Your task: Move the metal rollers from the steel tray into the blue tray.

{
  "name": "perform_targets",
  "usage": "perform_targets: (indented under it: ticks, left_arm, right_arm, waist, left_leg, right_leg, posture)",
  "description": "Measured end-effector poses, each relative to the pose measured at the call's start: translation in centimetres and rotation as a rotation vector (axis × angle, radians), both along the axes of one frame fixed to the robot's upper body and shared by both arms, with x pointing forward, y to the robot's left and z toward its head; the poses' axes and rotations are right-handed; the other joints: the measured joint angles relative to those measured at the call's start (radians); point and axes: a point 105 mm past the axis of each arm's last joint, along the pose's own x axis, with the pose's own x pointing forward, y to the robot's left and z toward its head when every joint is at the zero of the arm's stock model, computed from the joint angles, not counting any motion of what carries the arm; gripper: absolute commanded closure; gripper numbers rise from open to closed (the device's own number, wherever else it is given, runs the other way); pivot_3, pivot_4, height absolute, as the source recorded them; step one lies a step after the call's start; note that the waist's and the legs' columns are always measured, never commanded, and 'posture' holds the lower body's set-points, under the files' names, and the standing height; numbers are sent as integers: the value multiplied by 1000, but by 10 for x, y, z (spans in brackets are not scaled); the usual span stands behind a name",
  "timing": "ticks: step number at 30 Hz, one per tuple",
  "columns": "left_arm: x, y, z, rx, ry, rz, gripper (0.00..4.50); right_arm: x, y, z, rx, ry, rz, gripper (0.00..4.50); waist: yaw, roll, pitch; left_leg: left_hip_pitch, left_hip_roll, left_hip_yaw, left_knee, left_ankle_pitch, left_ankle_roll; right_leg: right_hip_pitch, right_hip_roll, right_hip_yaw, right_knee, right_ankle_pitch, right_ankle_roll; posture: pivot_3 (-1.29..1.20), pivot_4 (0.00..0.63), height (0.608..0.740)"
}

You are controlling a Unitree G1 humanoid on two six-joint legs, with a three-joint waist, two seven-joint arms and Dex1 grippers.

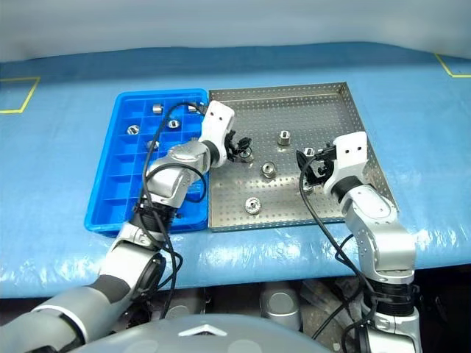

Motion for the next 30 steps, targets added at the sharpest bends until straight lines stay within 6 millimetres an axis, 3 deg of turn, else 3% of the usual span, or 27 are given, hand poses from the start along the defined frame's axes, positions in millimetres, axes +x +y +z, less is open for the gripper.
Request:
perform_targets:
  ticks: [6, 15, 18, 23, 30]
  left_arm:
    - [-14, -23, -40, 71, 110, -95, 1877]
    - [-9, -24, -47, 149, 77, -70, 1877]
    - [-6, -23, -47, 143, 73, -56, 2435]
    - [-6, -19, -44, 111, 76, -42, 4049]
    - [-10, -20, -43, 68, 90, -49, 4049]
  right_arm:
    - [4, 8, 3, 14, -17, 21, 483]
    - [2, 5, -1, 18, -6, 4, 483]
    - [3, 5, -1, 17, -8, -2, 483]
    - [3, 3, -1, 10, -13, -13, 483]
    - [4, 3, 1, 7, -24, -17, 483]
  waist:
    - [20, 0, 0]
    - [20, 1, -1]
    - [18, 1, -1]
    - [18, 1, -1]
    - [19, 1, -1]
  left_leg:
    - [0, 0, 0, 0, 0, 0]
    - [7, 0, 0, 1, 0, 0]
    - [7, 0, 0, 1, 1, 1]
    - [6, 0, 0, -1, 1, 1]
    - [3, 0, 0, -1, 1, 1]
  right_leg:
    - [0, 0, 0, -1, 0, 0]
    - [7, 0, 0, -1, 1, 3]
    - [8, 0, 0, -1, 2, 4]
    - [7, 0, 0, -3, 2, 3]
    - [4, 0, 0, -3, 2, 3]
  posture:
    - [-94, 150, 740]
    - [-105, 150, 740]
    - [-100, 150, 740]
    - [-89, 150, 740]
    - [-86, 150, 740]
